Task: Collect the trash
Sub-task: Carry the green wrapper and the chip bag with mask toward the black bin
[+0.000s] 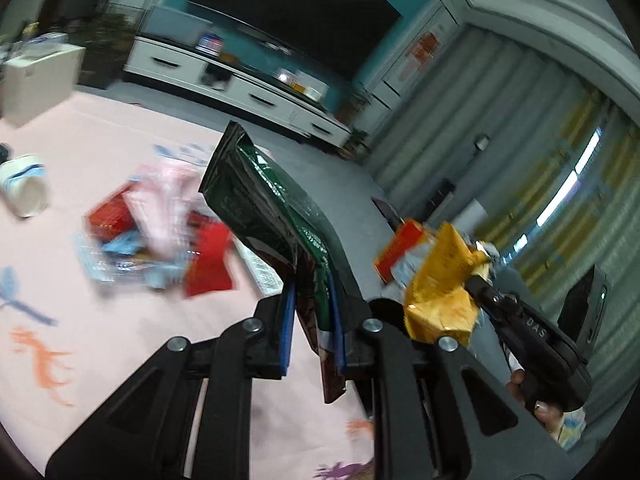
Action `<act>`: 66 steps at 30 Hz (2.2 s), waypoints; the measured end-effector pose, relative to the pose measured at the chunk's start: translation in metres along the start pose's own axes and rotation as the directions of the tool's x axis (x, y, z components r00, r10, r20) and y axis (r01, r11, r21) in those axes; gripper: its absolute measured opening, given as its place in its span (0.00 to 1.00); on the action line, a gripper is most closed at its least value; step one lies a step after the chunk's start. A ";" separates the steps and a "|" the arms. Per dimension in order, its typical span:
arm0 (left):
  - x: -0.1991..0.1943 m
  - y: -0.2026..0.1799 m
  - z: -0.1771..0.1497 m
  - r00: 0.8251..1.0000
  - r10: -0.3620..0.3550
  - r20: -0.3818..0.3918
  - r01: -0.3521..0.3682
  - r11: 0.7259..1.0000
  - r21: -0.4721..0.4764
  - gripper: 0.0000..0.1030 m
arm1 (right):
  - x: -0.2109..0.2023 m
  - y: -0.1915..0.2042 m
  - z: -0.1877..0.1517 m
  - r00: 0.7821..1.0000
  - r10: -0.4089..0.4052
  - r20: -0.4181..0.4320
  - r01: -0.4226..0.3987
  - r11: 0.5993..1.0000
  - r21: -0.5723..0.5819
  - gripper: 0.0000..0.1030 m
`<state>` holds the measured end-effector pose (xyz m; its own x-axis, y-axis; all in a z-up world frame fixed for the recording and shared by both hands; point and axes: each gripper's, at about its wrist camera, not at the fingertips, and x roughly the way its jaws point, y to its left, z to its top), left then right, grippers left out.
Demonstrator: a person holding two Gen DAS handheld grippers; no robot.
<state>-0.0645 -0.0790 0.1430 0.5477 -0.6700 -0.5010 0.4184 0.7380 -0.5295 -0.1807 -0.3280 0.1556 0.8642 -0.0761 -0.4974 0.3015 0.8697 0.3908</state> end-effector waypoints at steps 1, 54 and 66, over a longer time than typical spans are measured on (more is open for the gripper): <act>0.013 -0.013 -0.003 1.000 -0.007 -0.018 0.007 1.000 0.023 0.17 | -0.002 -0.008 0.001 1.000 -0.012 0.006 0.012 1.000 0.015 0.13; -0.036 0.086 -0.026 0.944 0.327 0.043 -0.321 0.941 -0.109 0.22 | 0.161 0.059 -0.093 0.819 0.109 -0.563 -0.163 0.986 -0.047 0.55; -0.031 0.030 -0.021 0.981 0.181 0.065 -0.180 0.984 -0.013 0.22 | 0.112 0.062 -0.058 0.927 0.064 -0.369 -0.119 0.985 -0.127 0.14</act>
<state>-0.0844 -0.0376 0.1281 0.6603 -0.5191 -0.5427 0.3036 0.8455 -0.4393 -0.0889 -0.2537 0.0794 0.6722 0.1651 -0.7217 0.1432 0.9274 0.3455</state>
